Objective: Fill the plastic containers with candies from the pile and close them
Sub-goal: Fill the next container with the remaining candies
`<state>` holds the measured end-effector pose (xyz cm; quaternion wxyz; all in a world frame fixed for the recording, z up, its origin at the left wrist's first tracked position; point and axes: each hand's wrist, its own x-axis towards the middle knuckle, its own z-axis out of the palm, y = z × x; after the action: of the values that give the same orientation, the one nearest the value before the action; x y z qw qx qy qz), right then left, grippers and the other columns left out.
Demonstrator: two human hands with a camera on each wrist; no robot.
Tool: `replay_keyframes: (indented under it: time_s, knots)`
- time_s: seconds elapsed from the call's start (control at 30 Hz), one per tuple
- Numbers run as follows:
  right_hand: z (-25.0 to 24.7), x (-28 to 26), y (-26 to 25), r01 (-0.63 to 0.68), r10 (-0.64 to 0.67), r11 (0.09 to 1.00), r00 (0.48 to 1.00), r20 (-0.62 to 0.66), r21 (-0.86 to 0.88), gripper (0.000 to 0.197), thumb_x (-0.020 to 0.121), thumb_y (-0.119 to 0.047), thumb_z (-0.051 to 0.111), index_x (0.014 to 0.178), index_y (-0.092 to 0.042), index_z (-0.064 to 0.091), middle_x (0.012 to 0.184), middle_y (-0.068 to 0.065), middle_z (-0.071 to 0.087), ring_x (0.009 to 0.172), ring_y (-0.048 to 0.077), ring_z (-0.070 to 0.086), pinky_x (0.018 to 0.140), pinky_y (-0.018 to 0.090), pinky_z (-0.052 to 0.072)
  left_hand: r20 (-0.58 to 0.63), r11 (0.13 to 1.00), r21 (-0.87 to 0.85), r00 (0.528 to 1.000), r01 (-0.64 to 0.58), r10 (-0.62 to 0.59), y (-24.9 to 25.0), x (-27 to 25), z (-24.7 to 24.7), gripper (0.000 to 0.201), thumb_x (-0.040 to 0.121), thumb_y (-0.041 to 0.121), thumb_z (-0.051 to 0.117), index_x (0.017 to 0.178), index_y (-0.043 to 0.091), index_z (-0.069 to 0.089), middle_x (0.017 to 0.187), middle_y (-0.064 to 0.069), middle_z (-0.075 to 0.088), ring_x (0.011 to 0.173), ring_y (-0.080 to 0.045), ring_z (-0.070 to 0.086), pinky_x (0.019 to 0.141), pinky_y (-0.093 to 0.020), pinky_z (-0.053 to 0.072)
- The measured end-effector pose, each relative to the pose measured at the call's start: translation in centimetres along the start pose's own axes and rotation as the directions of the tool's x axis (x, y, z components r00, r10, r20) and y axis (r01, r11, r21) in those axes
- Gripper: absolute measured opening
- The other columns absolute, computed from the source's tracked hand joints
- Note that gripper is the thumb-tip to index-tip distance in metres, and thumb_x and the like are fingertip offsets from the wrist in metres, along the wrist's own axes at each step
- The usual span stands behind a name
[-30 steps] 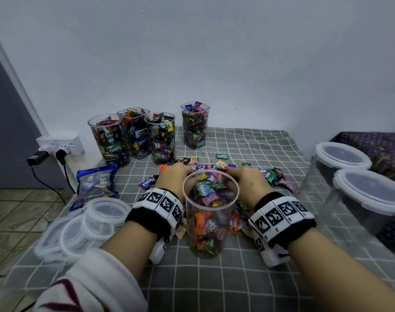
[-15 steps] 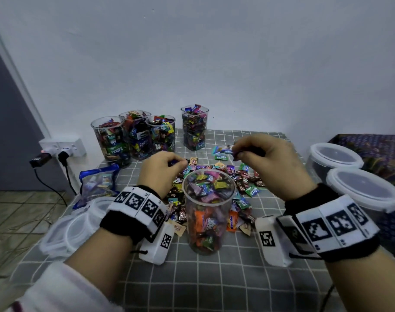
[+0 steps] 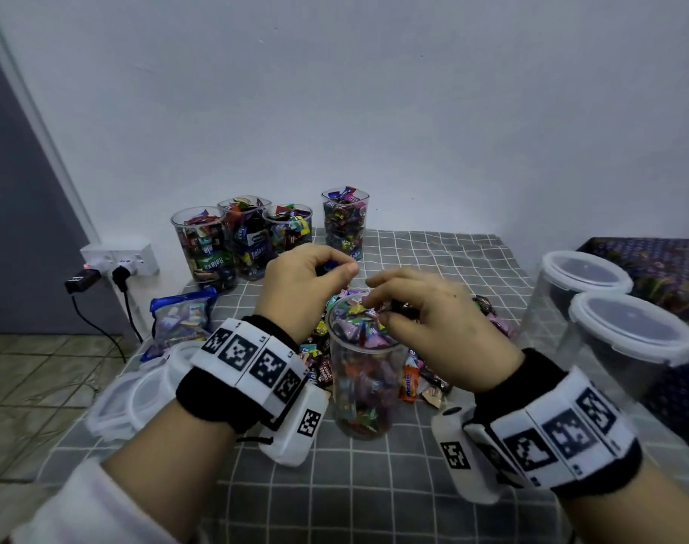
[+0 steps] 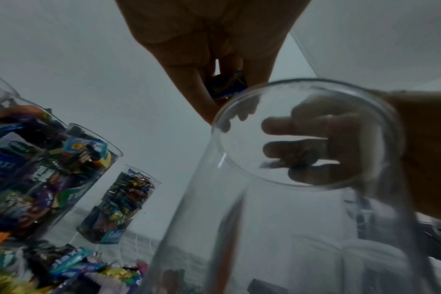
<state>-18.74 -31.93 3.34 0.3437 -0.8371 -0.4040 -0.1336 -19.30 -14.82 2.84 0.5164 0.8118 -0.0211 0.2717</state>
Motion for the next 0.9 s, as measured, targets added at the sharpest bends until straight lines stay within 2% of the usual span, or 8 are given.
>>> replay_keyframes:
  time_s: [0.1,0.23,0.3,0.37,0.53,0.67,0.8,0.9]
  knots:
    - [0.1,-0.7,-0.2,-0.046,0.052,0.995,0.997,-0.064,0.092,0.026,0.081,-0.012,0.063,0.107,-0.015,0.067,0.112,-0.015,0.055,0.105,-0.005,0.047,0.089,0.008,0.036,0.018,1.000,0.015,0.999,-0.027,0.027,0.4,-0.2,0.2,0.010,0.082,0.014,0.071,0.075,0.022,0.068,0.080,-0.001,0.065,0.077,-0.022,0.064,0.078,-0.044,0.054]
    - [1.1,-2.0,1.2,-0.284,0.295,0.887,0.955,0.024,0.364,0.085,0.063,-0.049,0.071,0.138,-0.029,0.037,0.135,-0.015,0.044,0.125,-0.002,0.041,0.104,0.022,0.035,0.053,0.995,0.060,0.996,-0.078,0.074,0.4,-0.5,0.4,0.016,0.081,0.019,0.071,0.072,0.031,0.066,0.079,0.007,0.063,0.077,-0.013,0.061,0.075,-0.033,0.052]
    - [2.3,-2.5,2.3,-0.363,0.353,0.768,0.927,0.124,0.528,0.111,0.051,-0.047,0.080,0.144,-0.027,0.023,0.140,-0.012,0.042,0.127,0.001,0.044,0.108,0.030,0.037,0.078,0.983,0.128,0.989,-0.134,0.125,0.6,-0.9,0.8,0.006,0.081,0.020,0.071,0.078,0.025,0.070,0.079,0.011,0.062,0.077,-0.005,0.058,0.072,-0.021,0.048]
    - [3.4,-2.8,3.1,-0.388,0.355,0.700,0.918,0.179,0.600,0.120,0.048,-0.037,0.085,0.147,-0.022,0.018,0.134,-0.013,0.048,0.121,-0.003,0.049,0.107,0.028,0.040,0.097,0.967,0.183,0.982,-0.176,0.160,0.8,-1.3,1.1,0.004,0.081,0.020,0.071,0.084,0.018,0.073,0.082,0.007,0.064,0.079,-0.008,0.059,0.073,-0.020,0.047]
    - [4.7,-3.0,3.8,-0.327,0.309,0.717,0.941,0.140,0.616,0.081,0.056,-0.022,0.084,0.126,-0.030,0.042,0.119,-0.016,0.061,0.117,0.001,0.054,0.097,0.022,0.043,0.169,0.934,0.241,0.959,-0.264,0.228,0.4,-2.0,1.9,0.016,0.078,0.033,0.068,0.088,0.022,0.074,0.086,0.007,0.070,0.082,-0.007,0.063,0.077,-0.032,0.051]
    - [4.8,-3.0,4.0,-0.295,0.282,0.706,0.951,0.126,0.644,0.084,0.057,-0.027,0.082,0.130,-0.023,0.040,0.121,-0.005,0.061,0.115,0.009,0.057,0.098,0.028,0.046,0.182,0.930,0.244,0.955,-0.275,0.235,0.2,-2.1,2.1,0.028,0.072,0.041,0.063,0.090,0.025,0.075,0.103,0.011,0.070,0.098,0.000,0.062,0.088,-0.029,0.050]
    - [4.7,-3.1,3.8,-0.307,0.280,0.727,0.949,0.144,0.614,0.078,0.061,-0.023,0.081,0.126,-0.034,0.039,0.116,-0.016,0.061,0.113,0.004,0.057,0.094,0.023,0.046,0.201,0.929,0.233,0.949,-0.286,0.242,-0.1,-2.0,2.2,0.042,0.068,0.056,0.056,0.093,0.027,0.074,0.114,0.011,0.067,0.105,-0.002,0.061,0.090,-0.032,0.050]
    - [4.1,-3.0,3.6,-0.344,0.279,0.725,0.939,0.203,0.596,0.081,0.069,-0.005,0.080,0.132,-0.029,0.034,0.120,-0.012,0.057,0.111,-0.004,0.055,0.092,0.015,0.044,0.182,0.951,0.159,0.955,-0.265,0.235,-0.2,-2.1,2.2,0.040,0.068,0.057,0.057,0.091,0.028,0.074,0.111,0.013,0.068,0.103,0.003,0.060,0.086,-0.029,0.051]
